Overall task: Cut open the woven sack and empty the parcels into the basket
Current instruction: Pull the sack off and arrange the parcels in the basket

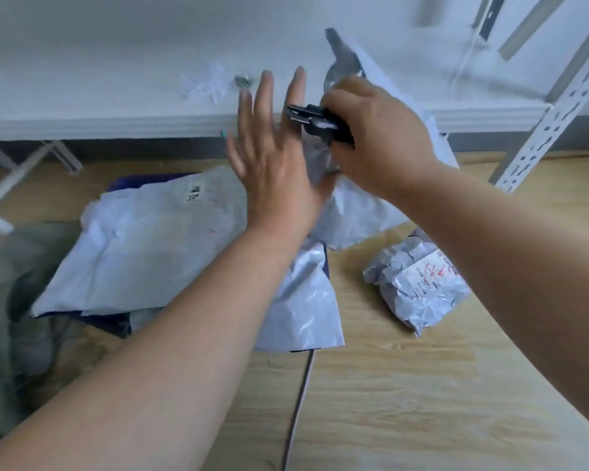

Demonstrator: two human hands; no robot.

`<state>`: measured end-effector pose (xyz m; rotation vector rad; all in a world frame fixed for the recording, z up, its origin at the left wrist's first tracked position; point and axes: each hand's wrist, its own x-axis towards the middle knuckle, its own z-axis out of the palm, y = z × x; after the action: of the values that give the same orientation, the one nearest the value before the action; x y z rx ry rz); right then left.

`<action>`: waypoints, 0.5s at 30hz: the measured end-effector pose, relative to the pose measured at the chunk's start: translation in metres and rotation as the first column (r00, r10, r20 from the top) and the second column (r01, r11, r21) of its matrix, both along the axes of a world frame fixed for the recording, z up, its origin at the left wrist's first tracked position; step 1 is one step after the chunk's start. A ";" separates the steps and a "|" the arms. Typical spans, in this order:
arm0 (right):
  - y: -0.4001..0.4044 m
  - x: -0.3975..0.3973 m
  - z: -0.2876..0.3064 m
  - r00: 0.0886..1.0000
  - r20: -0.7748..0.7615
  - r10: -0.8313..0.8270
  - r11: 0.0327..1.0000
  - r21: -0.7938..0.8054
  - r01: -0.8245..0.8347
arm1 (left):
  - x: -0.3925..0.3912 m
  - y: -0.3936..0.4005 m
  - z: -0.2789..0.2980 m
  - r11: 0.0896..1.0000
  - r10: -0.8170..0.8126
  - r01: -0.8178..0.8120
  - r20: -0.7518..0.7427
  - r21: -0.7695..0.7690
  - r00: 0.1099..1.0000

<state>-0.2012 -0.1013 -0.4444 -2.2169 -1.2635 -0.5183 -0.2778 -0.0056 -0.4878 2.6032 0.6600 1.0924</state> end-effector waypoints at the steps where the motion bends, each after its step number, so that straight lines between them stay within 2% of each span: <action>1: 0.017 -0.007 0.013 0.998 0.015 0.064 0.998 0.019 -0.064 | -0.008 0.015 0.013 0.999 0.045 -0.045 -0.030 0.017 0.999; 3: 0.050 -0.023 0.032 0.985 0.034 0.172 0.980 0.092 -0.174 | -0.027 0.044 0.026 0.993 0.098 -0.100 -0.029 -0.055 0.995; 5: 0.082 -0.041 0.041 0.962 0.032 0.272 0.939 0.209 -0.273 | -0.051 0.073 0.028 0.945 0.119 -0.086 0.084 -0.316 0.989; 7: 0.108 -0.057 0.040 0.953 -0.022 0.303 0.914 0.289 -0.285 | -0.077 0.103 0.021 0.827 0.229 -0.078 0.207 -0.557 0.951; 8: 0.118 -0.062 0.035 0.955 -0.063 0.289 0.922 0.287 -0.260 | -0.089 0.118 0.017 0.759 0.300 -0.092 0.221 -0.645 0.928; 10: 0.135 -0.067 0.017 0.960 -0.164 0.227 0.963 0.188 -0.196 | -0.114 0.154 -0.002 0.623 0.395 -0.148 0.146 -0.768 0.907; 12: 0.146 -0.072 -0.008 0.951 -0.251 0.178 0.984 0.021 -0.179 | -0.135 0.188 -0.022 0.524 0.395 -0.243 -0.020 -0.816 0.918; 14: 0.156 -0.080 -0.031 0.942 -0.303 0.144 0.976 -0.112 -0.186 | -0.151 0.209 -0.037 0.427 0.409 -0.386 -0.206 -0.818 0.889; 15: 0.161 -0.084 -0.040 0.938 -0.322 0.126 0.972 -0.147 -0.181 | -0.157 0.215 -0.042 0.401 0.457 -0.492 -0.297 -0.773 0.839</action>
<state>-0.2852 0.0593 -0.4849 -2.2066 -1.3369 0.0073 -0.4350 0.2092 -0.5293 1.5929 1.5604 0.5657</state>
